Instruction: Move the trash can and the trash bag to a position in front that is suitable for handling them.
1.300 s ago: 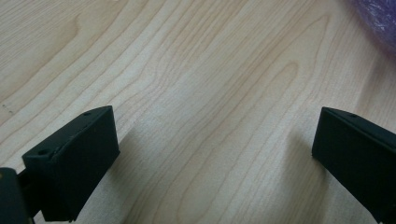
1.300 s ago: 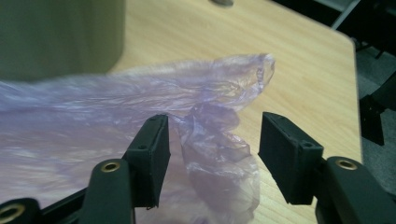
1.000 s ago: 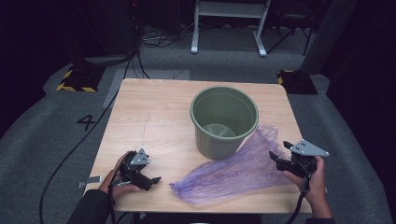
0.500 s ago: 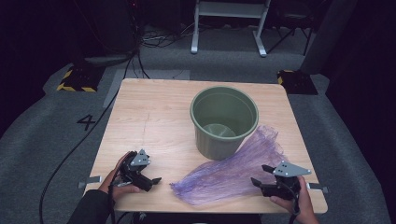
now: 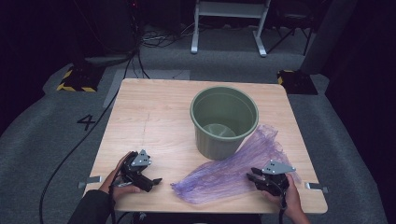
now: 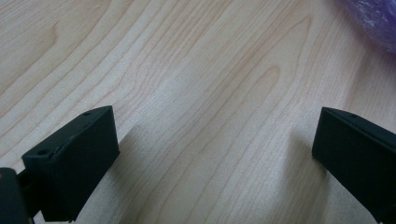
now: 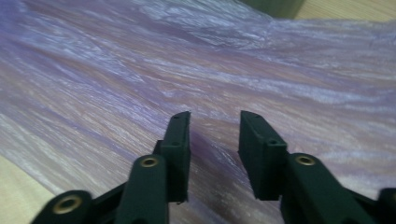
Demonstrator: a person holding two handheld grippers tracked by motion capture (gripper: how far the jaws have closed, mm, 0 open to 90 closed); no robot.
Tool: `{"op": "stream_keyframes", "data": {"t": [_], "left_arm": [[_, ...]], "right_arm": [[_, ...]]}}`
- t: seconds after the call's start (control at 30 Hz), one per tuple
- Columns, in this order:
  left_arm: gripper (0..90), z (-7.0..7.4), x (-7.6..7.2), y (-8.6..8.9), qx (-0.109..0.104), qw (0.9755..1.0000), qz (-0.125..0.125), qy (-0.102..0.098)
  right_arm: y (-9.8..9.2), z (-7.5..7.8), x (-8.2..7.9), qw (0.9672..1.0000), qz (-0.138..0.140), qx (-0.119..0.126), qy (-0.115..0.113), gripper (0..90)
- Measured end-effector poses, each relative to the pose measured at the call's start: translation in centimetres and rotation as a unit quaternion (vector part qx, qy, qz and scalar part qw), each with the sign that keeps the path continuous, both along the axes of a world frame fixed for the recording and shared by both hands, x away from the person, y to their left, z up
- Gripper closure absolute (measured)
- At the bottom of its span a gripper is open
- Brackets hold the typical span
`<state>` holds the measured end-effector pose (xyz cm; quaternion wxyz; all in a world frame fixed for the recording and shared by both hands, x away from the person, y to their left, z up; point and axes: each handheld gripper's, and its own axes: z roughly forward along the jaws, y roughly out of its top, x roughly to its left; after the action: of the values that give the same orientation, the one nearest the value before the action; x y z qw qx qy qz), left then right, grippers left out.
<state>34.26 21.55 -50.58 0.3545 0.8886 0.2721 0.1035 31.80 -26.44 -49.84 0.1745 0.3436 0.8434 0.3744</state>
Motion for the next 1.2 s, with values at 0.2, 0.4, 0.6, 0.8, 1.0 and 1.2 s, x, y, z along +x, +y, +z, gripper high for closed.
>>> {"op": "stream_keyframes", "data": {"t": [0.2, 0.4, 0.6, 0.8, 1.0, 1.2], "left_arm": [[0.0, 0.0, 0.0, 0.0, 0.001, 1.0000, -0.001, 0.001], [0.0, 0.0, 0.0, 0.0, 0.001, 1.0000, -0.001, 0.001], [0.0, 0.0, 0.1, -0.1, 0.002, 1.0000, -0.003, 0.000], [0.0, 0.0, 0.1, -0.1, 0.002, 1.0000, -0.002, 0.000], [0.0, 0.0, 0.1, -0.1, 0.002, 1.0000, -0.001, 0.000], [0.0, 0.0, 0.1, -0.1, 0.002, 1.0000, -0.002, 0.000]], "right_arm": [[-0.6, -0.1, 1.1, 0.9999, -0.014, 0.003, -0.002, 72.4], [-2.1, -0.1, 2.6, 0.9983, -0.055, -0.014, -0.015, 71.7], [-3.4, 0.5, 3.3, 0.9957, -0.089, 0.002, -0.024, 61.8], [-3.5, 2.1, 1.6, 0.9949, -0.082, 0.037, -0.045, 40.0], [-0.9, 2.2, -0.8, 0.9970, -0.004, 0.067, -0.039, 26.3], [2.8, 1.0, -1.7, 0.9975, 0.052, 0.043, -0.019, 22.0]]}}
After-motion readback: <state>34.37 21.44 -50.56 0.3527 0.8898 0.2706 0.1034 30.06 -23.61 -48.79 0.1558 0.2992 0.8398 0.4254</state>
